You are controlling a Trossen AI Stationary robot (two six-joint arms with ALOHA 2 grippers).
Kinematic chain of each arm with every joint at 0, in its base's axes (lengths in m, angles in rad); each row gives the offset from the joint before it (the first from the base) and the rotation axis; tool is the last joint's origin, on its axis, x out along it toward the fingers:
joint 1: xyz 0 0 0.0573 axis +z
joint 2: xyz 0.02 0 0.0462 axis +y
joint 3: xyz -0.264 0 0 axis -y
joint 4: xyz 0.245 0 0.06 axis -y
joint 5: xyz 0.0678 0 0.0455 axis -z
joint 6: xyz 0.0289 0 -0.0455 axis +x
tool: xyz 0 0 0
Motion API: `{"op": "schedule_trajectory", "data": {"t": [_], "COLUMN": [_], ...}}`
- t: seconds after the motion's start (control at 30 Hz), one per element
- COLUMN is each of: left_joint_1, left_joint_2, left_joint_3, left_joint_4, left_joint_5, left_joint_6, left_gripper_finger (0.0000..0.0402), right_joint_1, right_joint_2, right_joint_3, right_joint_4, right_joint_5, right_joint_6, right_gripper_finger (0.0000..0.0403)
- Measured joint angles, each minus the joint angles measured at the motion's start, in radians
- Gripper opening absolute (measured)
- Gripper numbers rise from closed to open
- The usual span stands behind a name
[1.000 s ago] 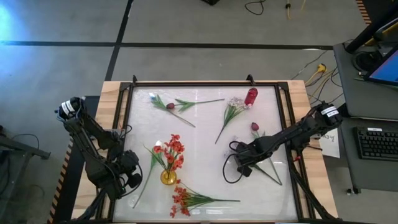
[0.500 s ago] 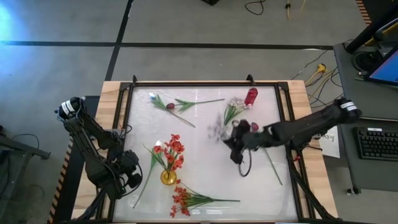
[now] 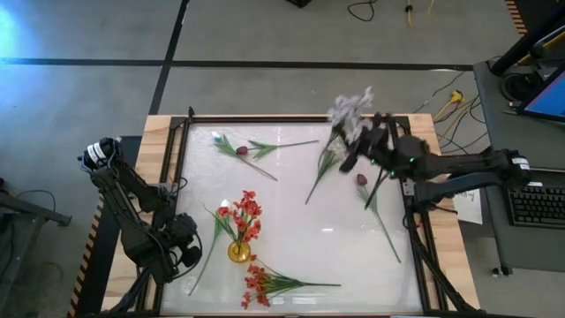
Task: Sort flowers into vase by color
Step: Put the bottom white flowers into the red vase
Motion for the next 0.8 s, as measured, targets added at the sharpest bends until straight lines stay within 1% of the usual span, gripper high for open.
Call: {"op": "schedule_trajectory", "data": {"t": [0.07,0.17,0.3,0.4,0.57,0.8], "left_joint_1": [0.000,0.000,0.000,0.000,0.000,0.000], "left_joint_2": [0.000,0.000,0.000,0.000,0.000,0.000], "left_joint_3": [0.000,0.000,0.000,0.000,0.000,0.000], "left_joint_4": [0.001,0.002,0.002,0.002,0.002,-0.004], "left_joint_5": [0.000,0.000,0.000,0.000,0.000,0.000], "left_joint_6": [-0.004,-0.032,-0.053,-0.053,-0.053,-0.053], "left_gripper_finger": [0.0000,0.0000,0.0000,0.0000,0.0000,0.0000], "right_joint_1": [-0.058,-0.153,-0.277,-0.353,-0.397,-0.402], "right_joint_2": [-0.029,-0.069,-0.112,-0.131,-0.148,-0.128], "right_joint_3": [-0.009,-0.030,-0.065,-0.090,-0.094,-0.094], "right_joint_4": [-0.010,-0.022,-0.022,-0.024,-0.085,-0.101], "right_joint_5": [0.044,0.059,0.105,0.105,0.102,0.177], "right_joint_6": [-0.018,-0.035,0.014,0.046,0.055,0.010], "right_gripper_finger": [0.0018,0.0018,0.0018,0.0018,0.0018,0.0018]}}
